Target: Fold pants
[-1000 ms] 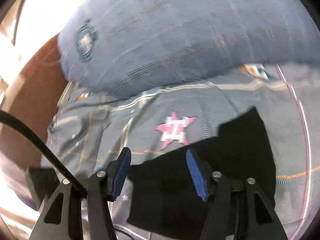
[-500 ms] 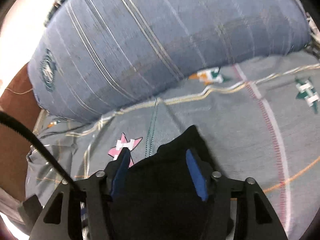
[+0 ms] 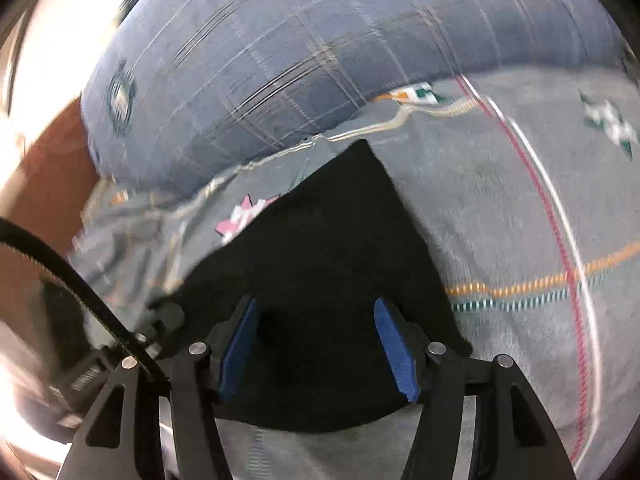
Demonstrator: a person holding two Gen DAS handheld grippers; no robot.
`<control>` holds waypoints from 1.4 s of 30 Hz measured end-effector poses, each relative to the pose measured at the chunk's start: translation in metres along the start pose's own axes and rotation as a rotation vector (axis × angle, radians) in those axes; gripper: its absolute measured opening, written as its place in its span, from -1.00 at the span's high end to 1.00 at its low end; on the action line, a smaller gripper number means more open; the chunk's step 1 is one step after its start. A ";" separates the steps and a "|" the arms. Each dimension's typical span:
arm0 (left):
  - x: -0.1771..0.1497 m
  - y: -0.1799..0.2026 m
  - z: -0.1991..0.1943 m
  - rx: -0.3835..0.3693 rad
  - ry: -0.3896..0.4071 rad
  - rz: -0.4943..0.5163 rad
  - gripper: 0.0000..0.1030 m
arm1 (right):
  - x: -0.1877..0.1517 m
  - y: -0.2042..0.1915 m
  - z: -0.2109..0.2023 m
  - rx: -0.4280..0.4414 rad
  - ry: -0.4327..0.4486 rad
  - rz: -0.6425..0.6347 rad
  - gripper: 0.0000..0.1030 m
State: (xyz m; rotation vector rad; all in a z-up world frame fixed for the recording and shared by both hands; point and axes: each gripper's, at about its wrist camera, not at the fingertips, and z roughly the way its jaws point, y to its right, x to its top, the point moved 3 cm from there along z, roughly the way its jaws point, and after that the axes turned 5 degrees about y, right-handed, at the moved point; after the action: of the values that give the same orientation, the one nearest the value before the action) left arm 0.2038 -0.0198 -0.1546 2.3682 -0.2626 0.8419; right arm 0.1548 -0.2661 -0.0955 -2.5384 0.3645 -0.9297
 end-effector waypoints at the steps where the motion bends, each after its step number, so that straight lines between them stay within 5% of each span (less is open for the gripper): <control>1: -0.001 0.001 -0.003 -0.028 0.013 0.007 -0.23 | 0.000 -0.005 0.000 -0.030 -0.004 -0.049 -0.26; 12: -0.016 -0.045 -0.050 -0.192 0.041 -0.347 -0.23 | -0.029 -0.005 -0.064 0.042 0.096 -0.060 -0.33; 17: -0.008 -0.019 -0.032 -0.174 -0.024 -0.324 -0.23 | -0.037 -0.011 -0.052 0.126 0.067 -0.050 -0.33; 22: -0.007 0.014 -0.010 -0.092 -0.238 -0.236 -0.23 | -0.036 -0.015 -0.016 0.177 -0.015 -0.020 -0.33; 25: -0.020 0.015 -0.025 -0.055 -0.290 -0.218 -0.23 | -0.036 -0.011 0.001 0.189 -0.061 0.010 -0.35; 32: -0.051 0.000 -0.088 0.112 -0.126 -0.290 -0.23 | -0.037 0.000 -0.039 0.237 0.067 0.046 -0.40; 37: -0.056 0.016 -0.115 0.230 -0.003 -0.232 -0.24 | -0.052 0.011 -0.083 0.134 0.181 0.022 -0.43; 42: -0.054 0.036 -0.129 0.251 0.078 -0.194 -0.26 | -0.076 0.004 -0.114 0.019 0.254 -0.067 -0.51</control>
State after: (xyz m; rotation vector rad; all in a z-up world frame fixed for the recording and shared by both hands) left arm 0.0830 0.0285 -0.0914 2.5323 0.1106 0.9156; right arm 0.0230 -0.2741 -0.0605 -2.4329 0.3440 -1.2804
